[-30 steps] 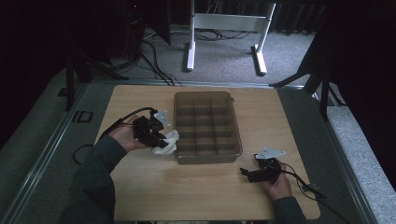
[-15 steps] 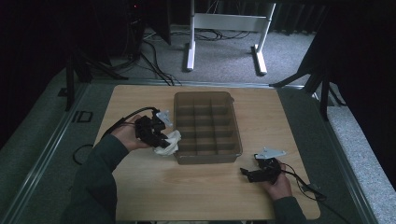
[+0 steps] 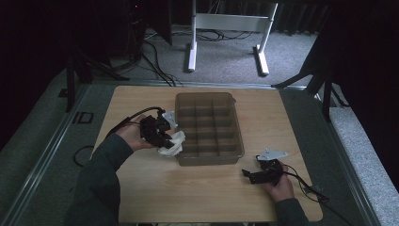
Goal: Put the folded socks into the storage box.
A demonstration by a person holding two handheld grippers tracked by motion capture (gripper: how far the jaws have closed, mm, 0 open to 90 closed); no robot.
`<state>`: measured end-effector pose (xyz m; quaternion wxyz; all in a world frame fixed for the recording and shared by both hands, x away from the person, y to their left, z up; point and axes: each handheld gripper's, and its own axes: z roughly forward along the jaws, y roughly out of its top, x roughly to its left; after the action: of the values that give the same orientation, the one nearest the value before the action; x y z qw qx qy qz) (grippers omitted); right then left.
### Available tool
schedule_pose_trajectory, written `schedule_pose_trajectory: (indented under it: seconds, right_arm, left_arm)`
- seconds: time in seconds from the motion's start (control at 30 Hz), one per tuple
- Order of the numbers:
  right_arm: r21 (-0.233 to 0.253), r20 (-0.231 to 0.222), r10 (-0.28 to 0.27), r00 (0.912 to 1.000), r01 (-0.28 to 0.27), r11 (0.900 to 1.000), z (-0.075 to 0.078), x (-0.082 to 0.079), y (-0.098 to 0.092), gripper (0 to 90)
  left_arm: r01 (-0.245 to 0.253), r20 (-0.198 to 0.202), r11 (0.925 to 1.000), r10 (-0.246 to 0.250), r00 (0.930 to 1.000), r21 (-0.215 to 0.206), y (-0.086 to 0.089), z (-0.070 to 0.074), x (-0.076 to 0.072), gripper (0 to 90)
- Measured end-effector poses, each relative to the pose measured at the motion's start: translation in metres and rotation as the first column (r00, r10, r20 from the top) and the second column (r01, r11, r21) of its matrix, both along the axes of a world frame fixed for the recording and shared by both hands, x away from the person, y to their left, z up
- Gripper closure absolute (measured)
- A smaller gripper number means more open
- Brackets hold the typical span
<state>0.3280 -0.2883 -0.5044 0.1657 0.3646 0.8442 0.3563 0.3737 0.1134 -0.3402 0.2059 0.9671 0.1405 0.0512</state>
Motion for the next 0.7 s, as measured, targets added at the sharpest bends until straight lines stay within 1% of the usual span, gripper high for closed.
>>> schedule_pose_trajectory:
  seconds: [0.3,0.43,0.7]
  right_arm:
    - [0.0,0.0,0.0,1.0,0.0,1.0,0.0,0.0,0.0,12.2]
    - [0.0,0.0,0.0,1.0,0.0,1.0,0.0,0.0,0.0,12.2]
    - [0.0,0.0,0.0,1.0,0.0,1.0,0.0,0.0,0.0,12.2]
  left_arm:
    - [0.015,0.002,0.9999,-0.015,0.9999,0.003,-0.009,0.002,0.002,74.6]
    - [0.023,-0.003,0.9997,-0.023,0.9997,0.009,-0.014,-0.001,0.003,74.6]
    - [0.035,0.001,0.9994,-0.035,0.9994,-0.003,-0.025,-0.002,0.007,74.6]
